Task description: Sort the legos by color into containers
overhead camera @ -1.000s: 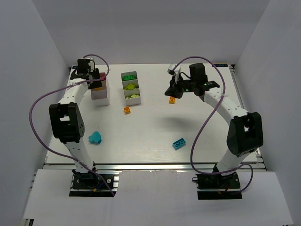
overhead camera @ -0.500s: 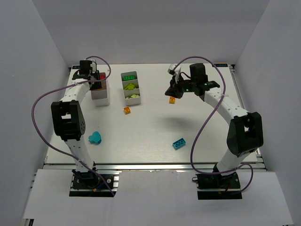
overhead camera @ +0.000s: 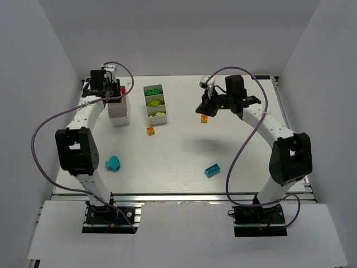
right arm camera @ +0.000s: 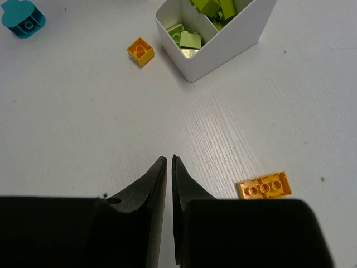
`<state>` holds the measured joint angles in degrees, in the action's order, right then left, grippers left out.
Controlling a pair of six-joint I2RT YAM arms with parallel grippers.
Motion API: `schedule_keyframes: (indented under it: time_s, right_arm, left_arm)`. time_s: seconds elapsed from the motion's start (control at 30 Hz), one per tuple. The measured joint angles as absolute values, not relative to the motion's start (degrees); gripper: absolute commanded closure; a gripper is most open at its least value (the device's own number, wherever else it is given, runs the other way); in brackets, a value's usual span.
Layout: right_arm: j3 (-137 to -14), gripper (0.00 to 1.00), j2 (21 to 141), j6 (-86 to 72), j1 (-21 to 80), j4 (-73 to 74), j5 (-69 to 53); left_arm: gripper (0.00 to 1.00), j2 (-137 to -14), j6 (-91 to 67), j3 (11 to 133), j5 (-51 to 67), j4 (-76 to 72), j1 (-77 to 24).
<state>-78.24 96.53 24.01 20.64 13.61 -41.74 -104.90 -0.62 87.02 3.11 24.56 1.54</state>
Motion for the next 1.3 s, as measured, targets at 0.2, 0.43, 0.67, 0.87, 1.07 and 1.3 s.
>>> schedule_keyframes:
  time_s: [0.2, 0.43, 0.67, 0.87, 1.07, 1.3]
  right_arm:
    - [-78.24, 0.86, 96.53, 24.23, 20.62, 13.65, -41.76]
    - [-78.24, 0.86, 96.53, 24.49, 20.62, 13.82, -41.78]
    - [-78.78, 0.86, 96.53, 24.67, 20.43, 14.92, -41.78]
    - [-78.98, 0.86, 96.53, 24.75, 20.08, 15.57, -41.8]
    - [-79.22, 0.86, 96.53, 25.3, 19.22, 16.67, -41.78]
    - [-79.96, 0.86, 96.6, 25.65, 18.37, 16.67, -42.15]
  left_arm:
    - [0.77, -102.39, 8.71, 86.46, 10.81, 25.17, 1.54]
    - [0.79, -100.53, 24.67, 85.8, 17.65, 30.96, 1.54]
    - [0.92, -95.46, 40.93, 81.82, 19.38, 32.01, 1.74]
    - [0.93, -95.81, 49.65, 83.02, 20.67, 31.27, 2.7]
    - [0.93, -99.42, 53.84, 83.24, 21.23, 31.24, 3.05]
    - [0.93, -100.4, 55.64, 82.54, 20.4, 28.32, 3.05]
